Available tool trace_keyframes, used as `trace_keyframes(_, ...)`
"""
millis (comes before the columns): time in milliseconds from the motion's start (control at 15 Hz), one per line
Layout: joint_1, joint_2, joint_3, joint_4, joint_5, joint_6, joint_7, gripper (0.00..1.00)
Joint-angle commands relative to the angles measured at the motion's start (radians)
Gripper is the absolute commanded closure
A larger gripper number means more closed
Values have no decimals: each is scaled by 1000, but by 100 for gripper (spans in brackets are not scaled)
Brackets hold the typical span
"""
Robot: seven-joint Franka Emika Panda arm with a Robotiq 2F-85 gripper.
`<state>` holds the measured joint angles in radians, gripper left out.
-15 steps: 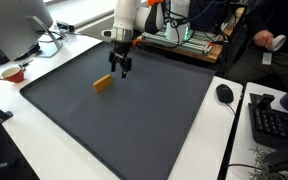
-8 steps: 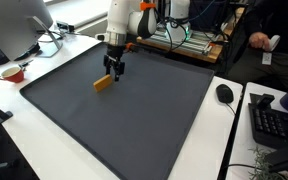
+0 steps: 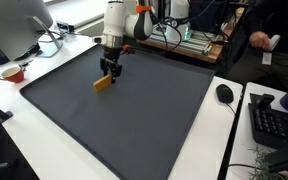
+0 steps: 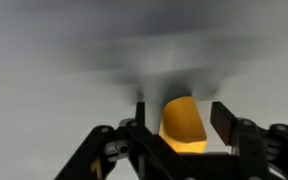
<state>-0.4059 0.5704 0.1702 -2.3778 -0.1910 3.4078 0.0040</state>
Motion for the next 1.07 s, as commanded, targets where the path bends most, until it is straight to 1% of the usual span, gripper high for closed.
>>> trace_keyframes(0,-33,13,22,18,-31,-12,-21,57)
trace_keyframes(67,-52,8,42,12,-42,-21,-22,59)
trace_keyframes(133,-65,2,56,5,-50,-28,-22,66)
trace_keyframes(200,-73,-12,64,-8,-54,-42,-22,75)
trace_keyframes(400,-127,-43,109,-36,-66,-89,-28,93)
trace_keyframes(733,-194,-70,160,-50,-38,-103,-33,92)
trace_keyframes(1000,-210,-117,164,-69,-34,-101,-31,92)
